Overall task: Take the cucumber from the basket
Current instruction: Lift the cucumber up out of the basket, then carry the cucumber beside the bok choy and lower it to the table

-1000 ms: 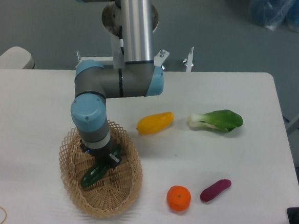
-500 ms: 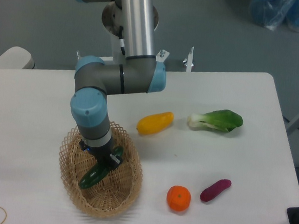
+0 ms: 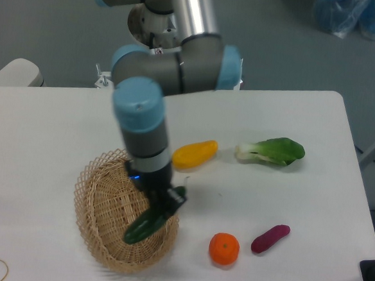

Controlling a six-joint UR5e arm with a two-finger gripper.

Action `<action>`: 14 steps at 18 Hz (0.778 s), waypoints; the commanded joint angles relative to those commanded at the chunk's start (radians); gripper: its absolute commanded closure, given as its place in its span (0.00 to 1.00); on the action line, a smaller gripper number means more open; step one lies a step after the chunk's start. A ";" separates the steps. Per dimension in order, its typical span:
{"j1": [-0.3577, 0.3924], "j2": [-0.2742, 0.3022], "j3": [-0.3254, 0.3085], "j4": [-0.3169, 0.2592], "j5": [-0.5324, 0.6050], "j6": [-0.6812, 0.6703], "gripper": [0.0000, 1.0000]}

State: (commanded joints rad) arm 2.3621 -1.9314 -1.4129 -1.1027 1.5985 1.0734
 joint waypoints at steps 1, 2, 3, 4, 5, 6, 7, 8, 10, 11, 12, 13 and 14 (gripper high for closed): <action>0.029 0.012 0.005 -0.017 -0.009 0.048 0.65; 0.058 0.021 0.008 -0.026 -0.018 0.097 0.65; 0.084 0.028 0.008 -0.034 -0.029 0.141 0.65; 0.110 0.032 0.009 -0.042 -0.038 0.180 0.65; 0.137 0.041 0.009 -0.060 -0.046 0.212 0.65; 0.167 0.051 0.009 -0.080 -0.051 0.252 0.65; 0.192 0.057 0.009 -0.095 -0.058 0.299 0.65; 0.213 0.058 0.009 -0.101 -0.066 0.345 0.65; 0.250 0.060 0.011 -0.106 -0.068 0.404 0.65; 0.264 0.066 0.009 -0.106 -0.068 0.428 0.65; 0.272 0.066 0.009 -0.108 -0.069 0.451 0.65; 0.281 0.066 0.009 -0.114 -0.074 0.467 0.65; 0.286 0.066 0.009 -0.117 -0.080 0.473 0.65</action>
State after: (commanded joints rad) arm 2.6476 -1.8653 -1.4036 -1.2195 1.5187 1.5462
